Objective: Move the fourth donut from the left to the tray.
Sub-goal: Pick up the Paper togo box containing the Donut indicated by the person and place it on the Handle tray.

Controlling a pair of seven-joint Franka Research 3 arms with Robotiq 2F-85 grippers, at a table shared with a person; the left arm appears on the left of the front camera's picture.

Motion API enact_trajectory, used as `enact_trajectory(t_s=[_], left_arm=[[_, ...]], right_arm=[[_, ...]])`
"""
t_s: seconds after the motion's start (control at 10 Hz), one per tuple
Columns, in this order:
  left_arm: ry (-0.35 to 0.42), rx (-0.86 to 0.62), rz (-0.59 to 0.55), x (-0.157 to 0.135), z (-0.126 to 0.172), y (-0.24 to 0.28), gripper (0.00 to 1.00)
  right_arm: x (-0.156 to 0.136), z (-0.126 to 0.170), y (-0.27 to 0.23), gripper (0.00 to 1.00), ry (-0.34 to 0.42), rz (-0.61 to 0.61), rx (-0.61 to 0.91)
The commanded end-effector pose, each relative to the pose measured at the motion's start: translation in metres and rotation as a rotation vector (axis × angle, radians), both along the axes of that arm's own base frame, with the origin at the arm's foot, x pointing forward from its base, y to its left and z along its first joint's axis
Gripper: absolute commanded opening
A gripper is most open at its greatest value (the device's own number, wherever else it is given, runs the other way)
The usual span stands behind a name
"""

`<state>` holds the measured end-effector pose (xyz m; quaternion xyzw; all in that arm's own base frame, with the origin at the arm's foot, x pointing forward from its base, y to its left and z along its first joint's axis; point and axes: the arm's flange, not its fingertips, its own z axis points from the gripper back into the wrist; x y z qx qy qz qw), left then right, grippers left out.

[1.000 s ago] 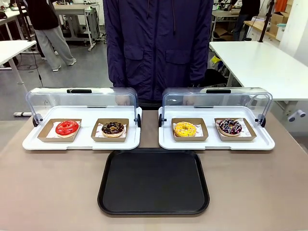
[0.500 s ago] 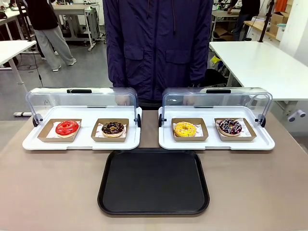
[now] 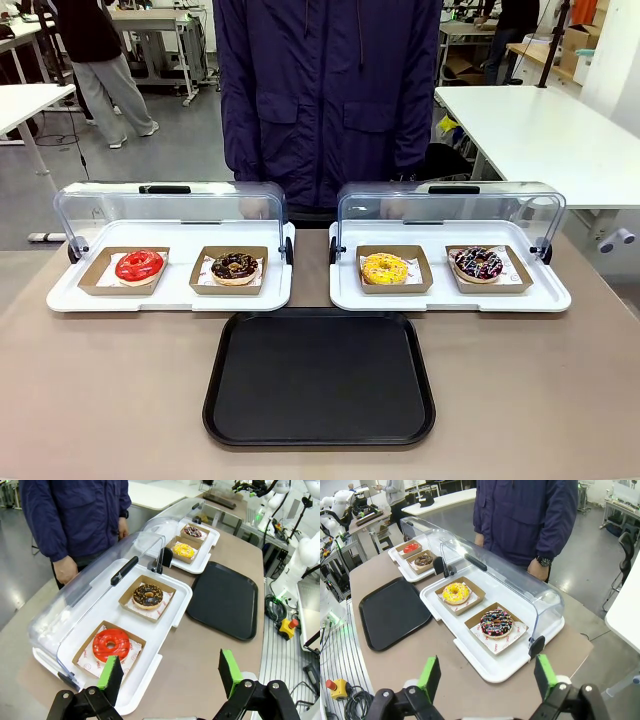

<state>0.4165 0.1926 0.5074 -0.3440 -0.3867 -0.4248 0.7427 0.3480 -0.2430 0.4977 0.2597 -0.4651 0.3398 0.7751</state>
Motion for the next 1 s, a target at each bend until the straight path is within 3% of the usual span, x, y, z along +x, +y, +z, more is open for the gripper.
enact_trajectory(t_s=[0.0,0.9], left_arm=[[0.001,-0.002,-0.006,-0.0004,0.0027,0.0004,1.00],[0.001,-0.002,-0.006,-0.0004,0.0027,0.0004,1.00]], right_arm=[[0.0035,0.0004,-0.0017,1.00,-0.040,0.007,0.008],[0.0035,0.0004,-0.0017,1.00,-0.040,0.007,0.008]])
